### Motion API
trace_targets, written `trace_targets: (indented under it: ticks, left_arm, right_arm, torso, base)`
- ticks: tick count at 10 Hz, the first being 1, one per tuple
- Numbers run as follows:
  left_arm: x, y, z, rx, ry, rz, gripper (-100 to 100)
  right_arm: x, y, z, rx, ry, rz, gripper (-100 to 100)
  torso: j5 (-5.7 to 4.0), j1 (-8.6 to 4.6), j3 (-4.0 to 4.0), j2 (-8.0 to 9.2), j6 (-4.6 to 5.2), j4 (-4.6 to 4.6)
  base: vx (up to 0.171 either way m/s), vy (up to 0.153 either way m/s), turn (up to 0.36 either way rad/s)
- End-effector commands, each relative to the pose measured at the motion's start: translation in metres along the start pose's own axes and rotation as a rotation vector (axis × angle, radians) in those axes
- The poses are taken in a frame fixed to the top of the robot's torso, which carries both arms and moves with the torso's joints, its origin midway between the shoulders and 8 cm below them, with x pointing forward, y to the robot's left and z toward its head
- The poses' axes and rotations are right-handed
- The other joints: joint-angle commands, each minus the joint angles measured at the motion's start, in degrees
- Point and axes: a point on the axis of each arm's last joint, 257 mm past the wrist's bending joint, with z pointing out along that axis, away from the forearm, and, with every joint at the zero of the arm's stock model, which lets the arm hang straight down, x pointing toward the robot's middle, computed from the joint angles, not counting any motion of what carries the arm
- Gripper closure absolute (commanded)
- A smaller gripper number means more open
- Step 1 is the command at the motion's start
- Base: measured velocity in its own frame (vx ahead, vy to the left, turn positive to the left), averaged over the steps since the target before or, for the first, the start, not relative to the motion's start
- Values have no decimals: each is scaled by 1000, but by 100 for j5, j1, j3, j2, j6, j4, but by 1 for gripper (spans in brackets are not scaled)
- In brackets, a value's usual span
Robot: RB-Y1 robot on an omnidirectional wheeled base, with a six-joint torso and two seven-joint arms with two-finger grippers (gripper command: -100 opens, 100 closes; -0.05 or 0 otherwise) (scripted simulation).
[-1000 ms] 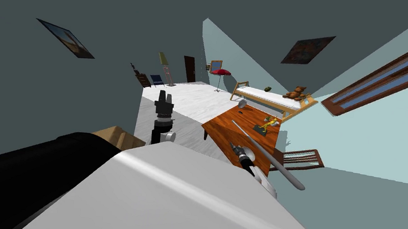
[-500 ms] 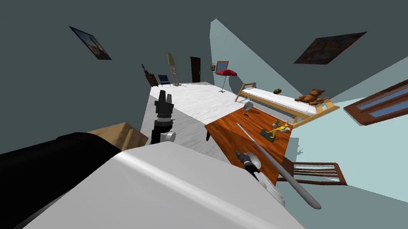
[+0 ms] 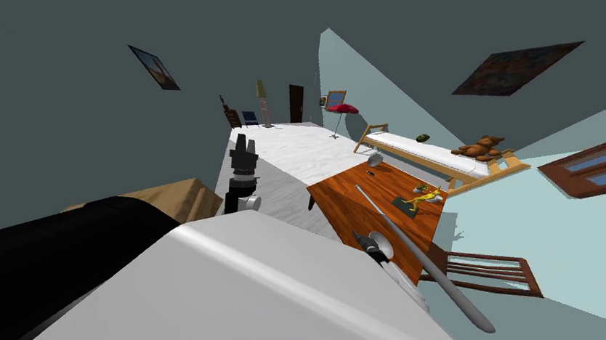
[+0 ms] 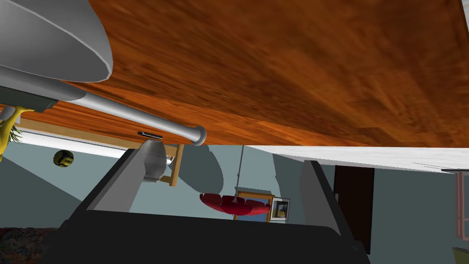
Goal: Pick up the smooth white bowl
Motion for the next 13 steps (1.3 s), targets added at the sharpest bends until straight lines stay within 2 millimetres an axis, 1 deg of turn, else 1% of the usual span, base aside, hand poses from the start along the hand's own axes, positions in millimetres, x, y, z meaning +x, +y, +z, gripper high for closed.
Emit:
trace_targets:
  ticks: [1, 2, 3, 4, 5, 6, 7, 8, 10, 11, 13]
  left_arm:
    - [0, 0, 0, 0, 0, 0, 0]
    - [0, 0, 0, 0, 0, 0, 0]
    - [0, 0, 0, 0, 0, 0, 0]
    - [0, 0, 0, 0, 0, 0, 0]
    - [0, 0, 0, 0, 0, 0, 0]
    - [0, 0, 0, 0, 0, 0, 0]
    - [0, 0, 0, 0, 0, 0, 0]
    - [0, 0, 0, 0, 0, 0, 0]
    - [0, 0, 0, 0, 0, 0, 0]
    - [0, 0, 0, 0, 0, 0, 0]
    - [0, 0, 0, 0, 0, 0, 0]
  right_arm:
    - [26, -23, -5, 50, 61, -36, -100]
    - [30, -25, -6, 54, 68, -36, -100]
    - [48, -40, -11, 86, 110, -58, -100]
    - [48, -40, -11, 86, 110, -58, -100]
    - [65, -54, -16, 116, 151, -80, -100]
    - [65, -54, -16, 116, 151, -80, -100]
    - [81, -68, -23, 145, 190, -101, -100]
    - [81, -68, -23, 145, 191, -101, -100]
    - [112, -92, -37, 197, 266, -141, -100]
    - [123, -102, -44, 217, 297, -159, -100]
    - [125, -103, -45, 220, 301, -159, -100]
  torso:
    - [0, 0, 0, 0, 0, 0]
    - [2, 6, -3, -5, -2, -1]
    - [1, 1, -1, -1, 2, -1]
    - [1, 3, -1, -1, 1, 0]
    - [0, -4, 3, 6, 0, 1]
    - [-1, -8, 7, 12, -1, 3]
    - [0, -7, 5, 9, 3, 2]
    - [0, -3, 4, 7, -1, 2]
    - [1, 1, 1, 3, 0, 1]
    - [1, 0, 5, 10, -2, 2]
    - [0, -5, 4, 8, 3, 2]
  base:
    - [27, 37, 201]
    - [9, 14, 62]
    - [18, 23, 94]
    - [-8, -1, 119]
    - [-27, -11, 218]
    - [-11, -1, 66]
    - [-1, 9, 146]
    - [4, 12, 77]
    - [-5, 16, 219]
    - [-19, 6, 176]
    - [0, 1, 8]
